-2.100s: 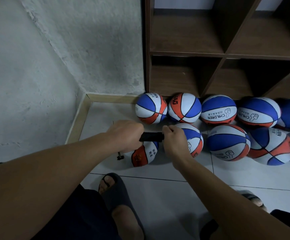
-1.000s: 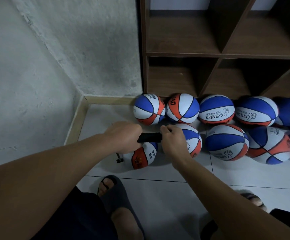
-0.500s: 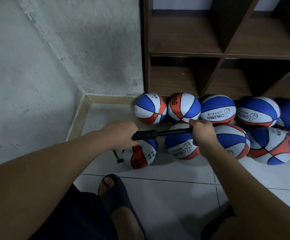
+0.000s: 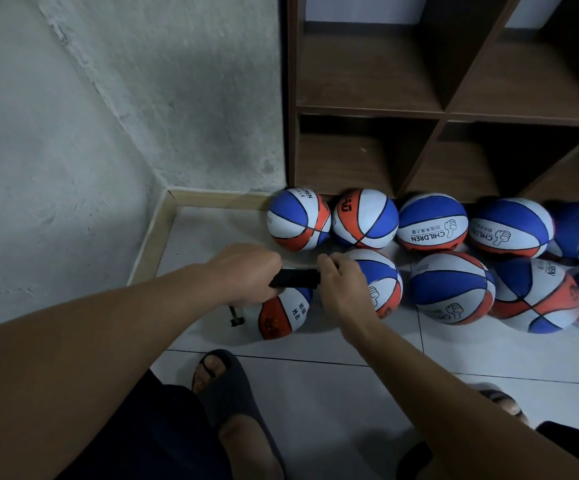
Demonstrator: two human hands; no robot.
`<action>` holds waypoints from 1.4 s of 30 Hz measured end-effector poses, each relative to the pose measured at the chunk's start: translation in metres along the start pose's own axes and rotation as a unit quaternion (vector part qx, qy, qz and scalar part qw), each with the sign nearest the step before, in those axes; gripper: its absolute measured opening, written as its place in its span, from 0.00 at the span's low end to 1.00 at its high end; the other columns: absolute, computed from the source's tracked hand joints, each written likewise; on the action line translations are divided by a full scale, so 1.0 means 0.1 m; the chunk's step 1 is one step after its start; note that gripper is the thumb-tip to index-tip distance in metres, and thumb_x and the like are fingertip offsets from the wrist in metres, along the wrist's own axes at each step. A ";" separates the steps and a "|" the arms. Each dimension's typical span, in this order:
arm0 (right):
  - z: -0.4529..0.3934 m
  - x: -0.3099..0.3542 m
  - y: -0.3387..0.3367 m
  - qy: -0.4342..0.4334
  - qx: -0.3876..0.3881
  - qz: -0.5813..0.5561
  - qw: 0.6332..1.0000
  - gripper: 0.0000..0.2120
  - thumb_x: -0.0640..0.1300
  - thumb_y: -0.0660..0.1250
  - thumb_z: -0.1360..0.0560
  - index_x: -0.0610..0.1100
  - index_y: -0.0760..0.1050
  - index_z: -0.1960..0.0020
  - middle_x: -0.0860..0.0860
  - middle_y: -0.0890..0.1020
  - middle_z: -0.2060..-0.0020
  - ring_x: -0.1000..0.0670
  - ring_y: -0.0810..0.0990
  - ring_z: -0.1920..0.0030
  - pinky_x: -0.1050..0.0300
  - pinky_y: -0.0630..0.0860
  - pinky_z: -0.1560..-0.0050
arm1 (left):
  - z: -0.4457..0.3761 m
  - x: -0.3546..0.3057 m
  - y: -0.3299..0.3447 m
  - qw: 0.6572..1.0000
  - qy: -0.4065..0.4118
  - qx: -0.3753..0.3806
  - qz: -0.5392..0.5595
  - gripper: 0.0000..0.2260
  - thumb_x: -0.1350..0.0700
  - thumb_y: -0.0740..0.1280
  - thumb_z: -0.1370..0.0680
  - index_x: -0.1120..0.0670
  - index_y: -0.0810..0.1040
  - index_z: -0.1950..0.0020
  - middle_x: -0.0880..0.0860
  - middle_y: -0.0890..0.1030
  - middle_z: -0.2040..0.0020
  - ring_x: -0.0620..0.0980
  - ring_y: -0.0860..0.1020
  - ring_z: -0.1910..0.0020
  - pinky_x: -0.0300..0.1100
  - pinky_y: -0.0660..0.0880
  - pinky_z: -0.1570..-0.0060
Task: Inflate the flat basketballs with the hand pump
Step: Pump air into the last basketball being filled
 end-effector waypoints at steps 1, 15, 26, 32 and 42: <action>-0.02 0.01 -0.01 -0.001 0.003 -0.005 1.000 0.17 0.53 0.60 0.14 0.43 0.74 0.55 0.49 0.76 0.64 0.49 0.75 0.62 0.46 0.74 0.59 | -0.01 0.01 0.00 1.000 0.000 0.000 0.004 0.13 0.44 0.69 0.17 0.49 0.74 0.57 0.51 0.79 0.63 0.51 0.77 0.67 0.44 0.71 0.67; -0.43 -0.33 -0.71 0.101 -0.077 0.003 0.992 0.15 0.51 0.60 0.15 0.43 0.71 0.56 0.46 0.67 0.67 0.48 0.65 0.69 0.49 0.65 0.65 | -0.01 0.34 0.11 0.996 -0.047 0.019 0.073 0.15 0.39 0.72 0.20 0.47 0.76 0.59 0.49 0.79 0.64 0.49 0.78 0.67 0.44 0.71 0.67; -0.05 -0.13 -0.05 0.059 -0.026 -0.008 0.998 0.18 0.53 0.58 0.13 0.43 0.73 0.57 0.50 0.74 0.67 0.49 0.73 0.65 0.48 0.72 0.61 | -0.02 -0.02 -0.04 0.997 0.001 -0.062 -0.035 0.14 0.47 0.70 0.19 0.47 0.70 0.61 0.48 0.77 0.63 0.49 0.77 0.66 0.43 0.70 0.67; -0.07 -0.06 -0.03 0.041 -0.027 -0.012 0.999 0.19 0.54 0.59 0.13 0.42 0.73 0.55 0.49 0.75 0.66 0.47 0.75 0.63 0.44 0.77 0.58 | -0.04 0.01 -0.01 0.998 0.011 -0.061 -0.014 0.16 0.45 0.69 0.18 0.46 0.68 0.62 0.47 0.76 0.64 0.48 0.76 0.66 0.43 0.70 0.67; -0.40 0.09 -0.69 0.074 -0.058 -0.054 0.994 0.12 0.50 0.66 0.16 0.42 0.80 0.49 0.51 0.71 0.71 0.49 0.68 0.71 0.54 0.68 0.68 | -0.02 0.29 -0.13 0.995 -0.020 -0.078 0.067 0.15 0.42 0.70 0.18 0.47 0.76 0.60 0.47 0.79 0.66 0.45 0.77 0.68 0.42 0.67 0.69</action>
Point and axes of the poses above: each hand's wrist, its own z-axis away from the middle knuckle, its own y-axis out of the palm, x = y × z, the point moved 3 cm from there along -z, towards the middle knuckle
